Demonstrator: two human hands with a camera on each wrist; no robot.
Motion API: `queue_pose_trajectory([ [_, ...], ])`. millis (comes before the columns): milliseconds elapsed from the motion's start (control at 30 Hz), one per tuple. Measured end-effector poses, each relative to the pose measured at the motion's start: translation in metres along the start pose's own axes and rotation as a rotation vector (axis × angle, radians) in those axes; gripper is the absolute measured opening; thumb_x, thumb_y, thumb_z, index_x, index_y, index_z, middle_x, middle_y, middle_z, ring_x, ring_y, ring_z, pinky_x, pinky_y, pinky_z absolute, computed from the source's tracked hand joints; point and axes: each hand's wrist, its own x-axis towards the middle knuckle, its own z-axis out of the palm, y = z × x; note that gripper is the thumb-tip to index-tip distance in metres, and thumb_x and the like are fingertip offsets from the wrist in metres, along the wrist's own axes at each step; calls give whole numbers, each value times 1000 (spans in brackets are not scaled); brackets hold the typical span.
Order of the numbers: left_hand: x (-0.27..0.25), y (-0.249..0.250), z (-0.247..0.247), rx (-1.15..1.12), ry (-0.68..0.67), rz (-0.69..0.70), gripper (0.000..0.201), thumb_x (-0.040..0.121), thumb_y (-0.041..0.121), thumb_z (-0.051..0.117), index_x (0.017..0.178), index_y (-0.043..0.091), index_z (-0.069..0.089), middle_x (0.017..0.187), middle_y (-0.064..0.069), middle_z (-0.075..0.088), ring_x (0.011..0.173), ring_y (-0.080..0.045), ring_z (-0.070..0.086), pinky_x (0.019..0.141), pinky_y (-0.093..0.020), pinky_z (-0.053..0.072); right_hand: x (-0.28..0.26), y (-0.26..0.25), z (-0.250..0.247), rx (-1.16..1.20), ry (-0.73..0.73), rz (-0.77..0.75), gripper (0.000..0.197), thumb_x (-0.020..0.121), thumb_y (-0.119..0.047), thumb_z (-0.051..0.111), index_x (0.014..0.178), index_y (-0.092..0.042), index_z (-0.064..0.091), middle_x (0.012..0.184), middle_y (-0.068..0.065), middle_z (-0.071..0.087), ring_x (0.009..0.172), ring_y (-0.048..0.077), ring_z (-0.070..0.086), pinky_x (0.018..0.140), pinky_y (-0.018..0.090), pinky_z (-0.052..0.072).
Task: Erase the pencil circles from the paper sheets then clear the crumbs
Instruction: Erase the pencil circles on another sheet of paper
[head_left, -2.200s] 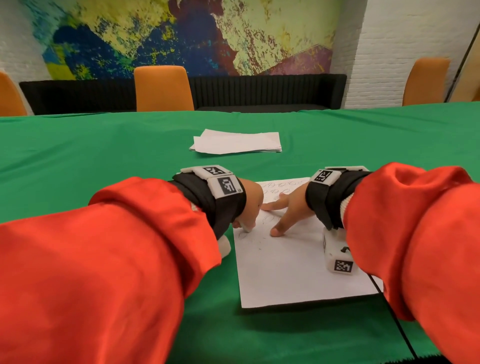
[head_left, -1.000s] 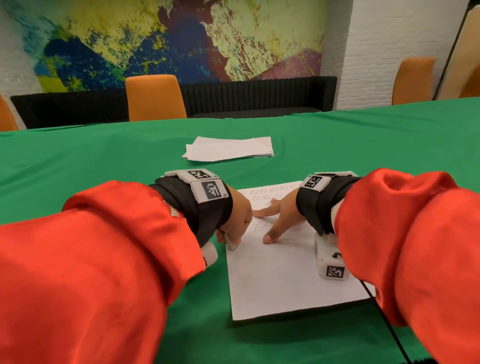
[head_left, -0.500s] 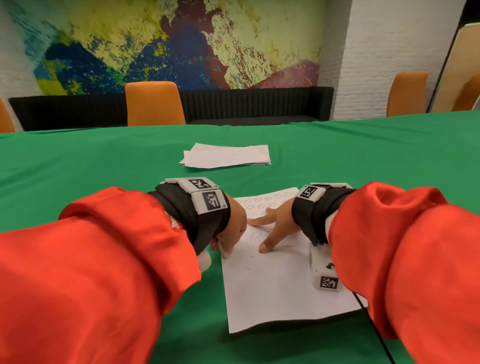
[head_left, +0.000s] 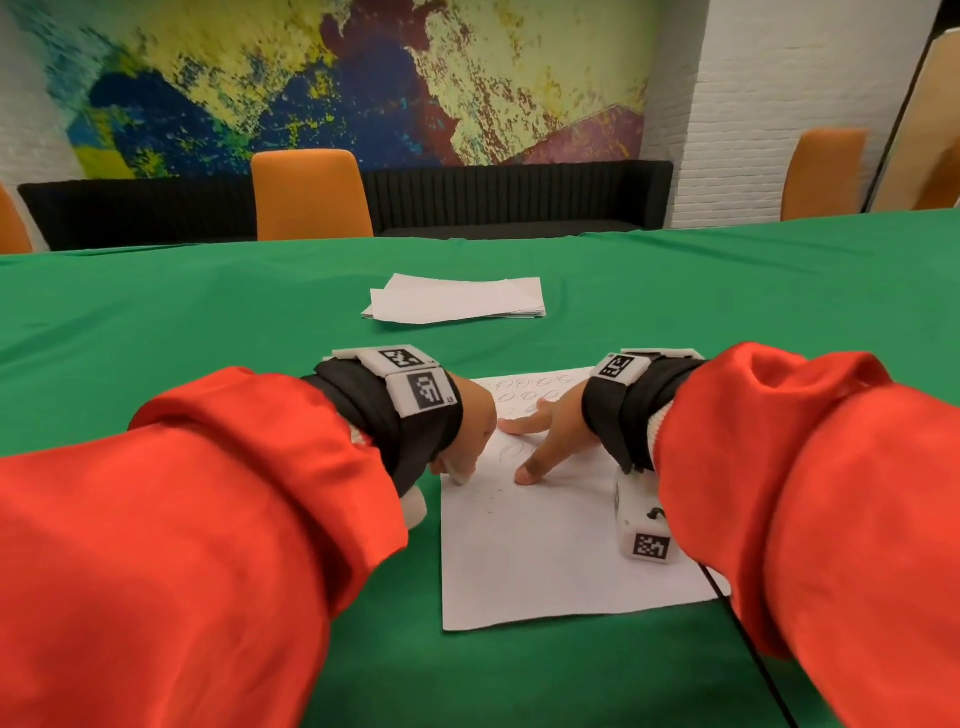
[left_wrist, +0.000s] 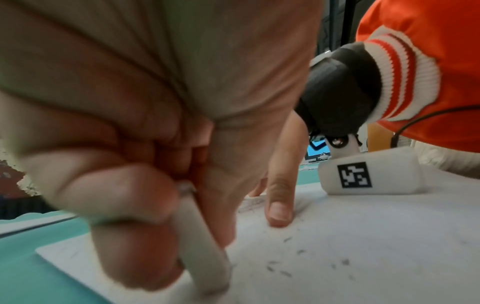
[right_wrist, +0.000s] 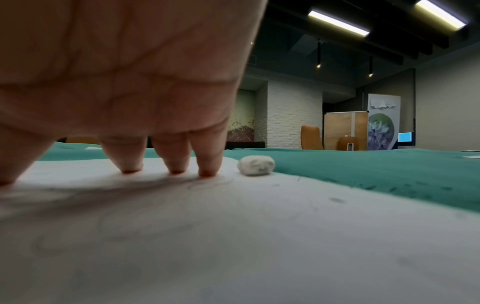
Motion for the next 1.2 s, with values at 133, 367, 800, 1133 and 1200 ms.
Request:
queue_pose_trajectory([
  [133, -5, -6, 5, -41, -59, 28, 7, 85, 17, 66, 83, 18, 59, 65, 6, 59, 50, -3, 52, 48, -13, 40, 0, 0, -1, -9, 1, -9, 79, 86, -59, 48, 147, -42, 1, 158, 4, 5, 144, 24, 12, 113, 36, 12],
  [367, -5, -11, 1, -40, 105, 9, 6, 89, 17, 59, 93, 15, 64, 65, 5, 55, 51, -4, 46, 47, -15, 36, 3, 1, 0, -45, 2, 3, 79, 86, -62, 46, 147, -43, 0, 158, 5, 6, 144, 26, 12, 113, 38, 12],
  [800, 0, -12, 4, -154, 104, 27, 9, 87, 17, 62, 79, 19, 59, 45, 8, 55, 30, 4, 45, 35, -6, 35, 7, 13, 1, -61, 86, 48, 80, 83, -67, 45, 147, -43, 2, 158, -1, -9, 145, 25, 9, 115, 40, 7],
  [1133, 4, 4, -2, -60, 29, 15, 16, 90, 17, 60, 100, 9, 68, 62, 5, 56, 52, -6, 47, 33, -6, 33, 6, 19, 4, -57, -8, 48, 84, 85, -65, 44, 146, -42, -7, 157, 0, -11, 145, 25, 7, 115, 39, 7],
  [1200, 4, 1, 0, -112, -14, 8, 3, 88, 17, 64, 87, 14, 63, 64, 6, 57, 53, -6, 52, 47, -10, 42, 7, 20, 4, -53, -8, 49, 84, 84, -66, 45, 146, -43, -7, 157, -1, -12, 145, 25, 6, 115, 40, 6],
])
